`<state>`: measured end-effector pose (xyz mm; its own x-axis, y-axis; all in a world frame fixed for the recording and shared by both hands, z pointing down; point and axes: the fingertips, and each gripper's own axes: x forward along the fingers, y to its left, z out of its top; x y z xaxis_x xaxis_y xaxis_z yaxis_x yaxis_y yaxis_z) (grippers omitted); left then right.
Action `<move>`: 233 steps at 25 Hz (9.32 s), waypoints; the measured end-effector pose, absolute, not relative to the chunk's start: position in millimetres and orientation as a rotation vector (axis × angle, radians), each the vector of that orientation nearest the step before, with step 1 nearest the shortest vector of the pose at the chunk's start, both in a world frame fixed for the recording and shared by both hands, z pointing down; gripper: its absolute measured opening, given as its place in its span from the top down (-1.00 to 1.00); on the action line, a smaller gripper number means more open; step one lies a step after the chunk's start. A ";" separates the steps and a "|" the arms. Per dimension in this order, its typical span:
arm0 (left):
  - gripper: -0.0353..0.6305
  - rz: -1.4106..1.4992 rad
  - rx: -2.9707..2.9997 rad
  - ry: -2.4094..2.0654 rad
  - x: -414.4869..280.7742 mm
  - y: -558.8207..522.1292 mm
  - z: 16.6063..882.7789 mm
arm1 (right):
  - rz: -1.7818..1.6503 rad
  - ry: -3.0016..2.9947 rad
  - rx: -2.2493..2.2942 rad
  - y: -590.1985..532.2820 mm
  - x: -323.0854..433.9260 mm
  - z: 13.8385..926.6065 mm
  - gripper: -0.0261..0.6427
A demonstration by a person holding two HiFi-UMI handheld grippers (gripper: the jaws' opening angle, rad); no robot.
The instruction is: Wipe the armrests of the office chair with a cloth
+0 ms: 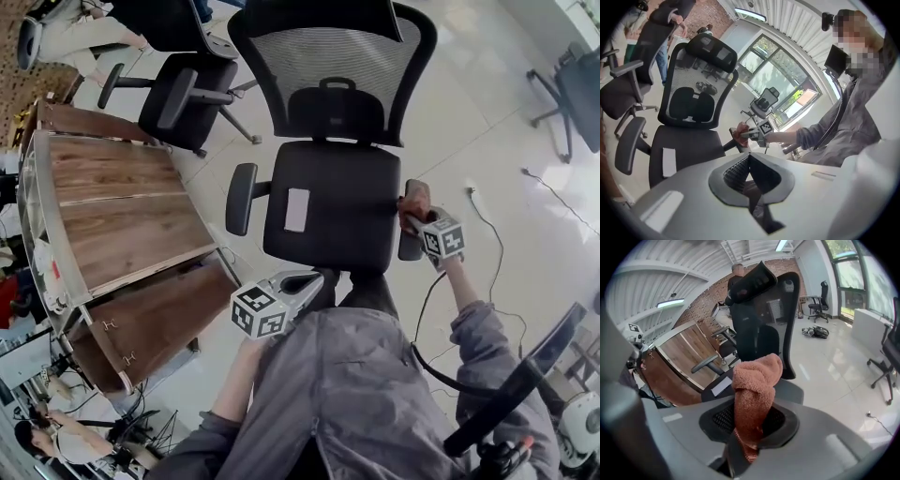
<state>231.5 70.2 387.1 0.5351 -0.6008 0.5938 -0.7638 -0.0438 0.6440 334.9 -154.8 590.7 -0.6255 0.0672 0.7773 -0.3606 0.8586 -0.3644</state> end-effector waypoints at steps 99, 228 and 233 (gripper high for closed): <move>0.87 0.521 1.683 -1.059 285.5 68.7 507.3 | 1.516 -2.032 0.529 -195.2 407.6 826.8 0.64; 0.87 0.392 1.908 -1.104 130.2 100.2 459.1 | 0.592 -2.279 0.919 -101.6 259.3 523.2 0.63; 0.87 0.378 1.944 -1.070 134.3 97.8 435.2 | 0.576 -2.314 0.858 -91.7 248.8 495.5 0.63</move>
